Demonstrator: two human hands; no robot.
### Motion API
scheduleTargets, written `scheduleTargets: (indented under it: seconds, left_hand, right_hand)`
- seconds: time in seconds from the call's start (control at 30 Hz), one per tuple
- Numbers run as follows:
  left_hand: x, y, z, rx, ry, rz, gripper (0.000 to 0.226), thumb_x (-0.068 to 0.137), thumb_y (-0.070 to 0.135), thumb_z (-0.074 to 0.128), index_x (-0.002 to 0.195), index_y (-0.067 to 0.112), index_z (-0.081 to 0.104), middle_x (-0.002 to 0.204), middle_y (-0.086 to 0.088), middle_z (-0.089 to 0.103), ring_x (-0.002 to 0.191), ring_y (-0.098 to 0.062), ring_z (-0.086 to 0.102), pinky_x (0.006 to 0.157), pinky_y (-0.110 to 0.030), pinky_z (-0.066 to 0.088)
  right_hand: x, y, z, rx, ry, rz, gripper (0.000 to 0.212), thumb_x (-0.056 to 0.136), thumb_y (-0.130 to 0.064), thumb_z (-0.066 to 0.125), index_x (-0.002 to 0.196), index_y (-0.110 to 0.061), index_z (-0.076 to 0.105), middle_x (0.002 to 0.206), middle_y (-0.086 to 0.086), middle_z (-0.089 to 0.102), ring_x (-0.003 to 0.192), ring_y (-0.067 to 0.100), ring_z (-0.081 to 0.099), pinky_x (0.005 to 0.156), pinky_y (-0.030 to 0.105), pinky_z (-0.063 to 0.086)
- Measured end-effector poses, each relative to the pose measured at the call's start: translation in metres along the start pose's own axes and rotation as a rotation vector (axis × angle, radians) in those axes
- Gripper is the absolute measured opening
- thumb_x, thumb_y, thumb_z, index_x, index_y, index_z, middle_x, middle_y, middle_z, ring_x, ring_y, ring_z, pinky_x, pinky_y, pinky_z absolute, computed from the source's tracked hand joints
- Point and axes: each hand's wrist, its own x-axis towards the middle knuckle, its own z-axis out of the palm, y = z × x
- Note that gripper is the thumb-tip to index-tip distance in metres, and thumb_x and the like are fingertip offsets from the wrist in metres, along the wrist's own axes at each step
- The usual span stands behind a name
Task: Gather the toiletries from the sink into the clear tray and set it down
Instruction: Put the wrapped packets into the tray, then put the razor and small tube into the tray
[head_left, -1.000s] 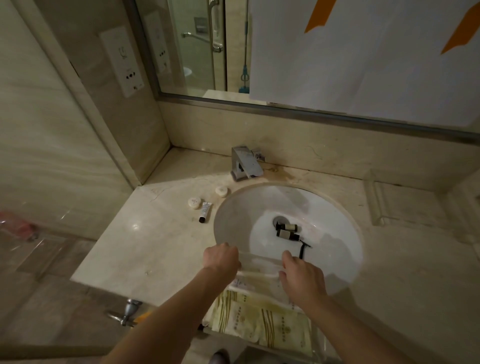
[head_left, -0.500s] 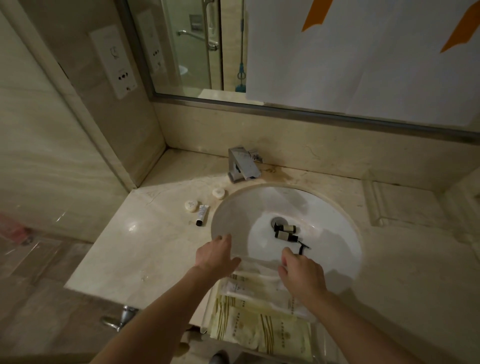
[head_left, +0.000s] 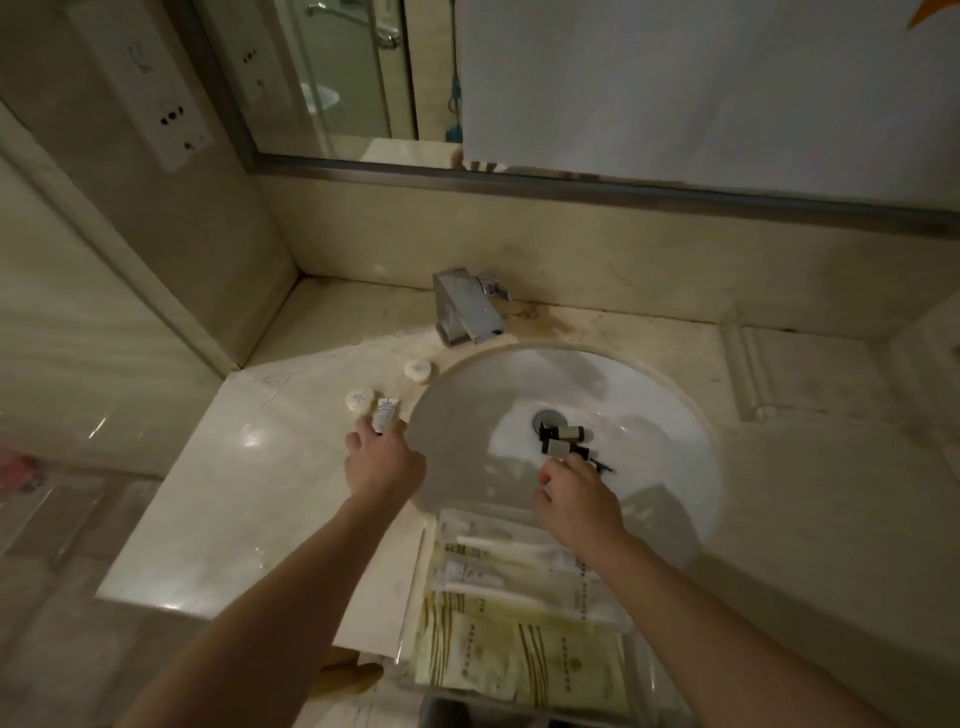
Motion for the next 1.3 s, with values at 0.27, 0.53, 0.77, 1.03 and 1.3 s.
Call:
scheduleTargets:
  seconds: [0.27,0.53,0.77,1.03,1.3]
  left_hand:
    - [0.026,-0.001,0.017,0.143,-0.012,-0.012,0.043,0.081,0.017,0.050,0.123,0.021,0.057,0.129,-0.018,0.046,0.121,-0.038,0.039,0.099,-0.047,0.037]
    - [0.039,-0.001,0.027,0.089,0.107,0.029,0.038,0.081,0.006,0.049,0.114,0.016,0.065,0.122,-0.019,0.051,0.112,-0.040,0.046,0.095,-0.044,0.041]
    - [0.034,0.003,0.026,-0.015,0.147,0.047,0.040,0.081,-0.003,0.046,0.112,0.014,0.065,0.121,-0.018,0.052,0.110,-0.038,0.049,0.098,-0.042,0.040]
    - [0.029,0.017,0.028,-0.114,0.129,0.124,0.037,0.083,-0.002,0.043,0.109,0.012,0.065,0.112,-0.017,0.057,0.102,-0.038,0.055,0.087,-0.041,0.046]
    - [0.031,0.036,0.053,-0.240,-0.101,0.256,0.027,0.086,0.004,0.048,0.102,0.018,0.065,0.109,-0.007,0.069,0.101,-0.031,0.063,0.085,-0.034,0.050]
  right_hand:
    - [0.016,0.016,0.014,0.023,-0.099,0.082,0.027,0.090,-0.029,0.050,0.113,-0.017,0.058,0.121,0.006,0.048,0.112,0.025,0.046,0.088,0.036,0.044]
    - [0.030,0.022,0.021,0.030,-0.176,0.136,0.028,0.091,-0.029,0.048,0.115,-0.017,0.057,0.123,0.007,0.047,0.113,0.027,0.045,0.088,0.037,0.044]
    - [0.036,0.016,0.022,0.010,-0.204,0.132,0.027,0.092,-0.028,0.046,0.114,-0.017,0.058,0.121,0.008,0.048,0.112,0.028,0.046,0.089,0.038,0.044]
    - [0.049,0.023,0.021,-0.005,-0.316,0.210,0.037,0.091,-0.030,0.045,0.126,-0.018,0.052,0.129,0.010,0.045,0.115,0.031,0.046,0.090,0.038,0.045]
    - [0.073,0.065,0.030,-0.067,-0.666,0.259,0.031,0.091,-0.026,0.042,0.118,-0.012,0.049,0.137,0.015,0.047,0.114,0.029,0.049,0.082,0.032,0.037]
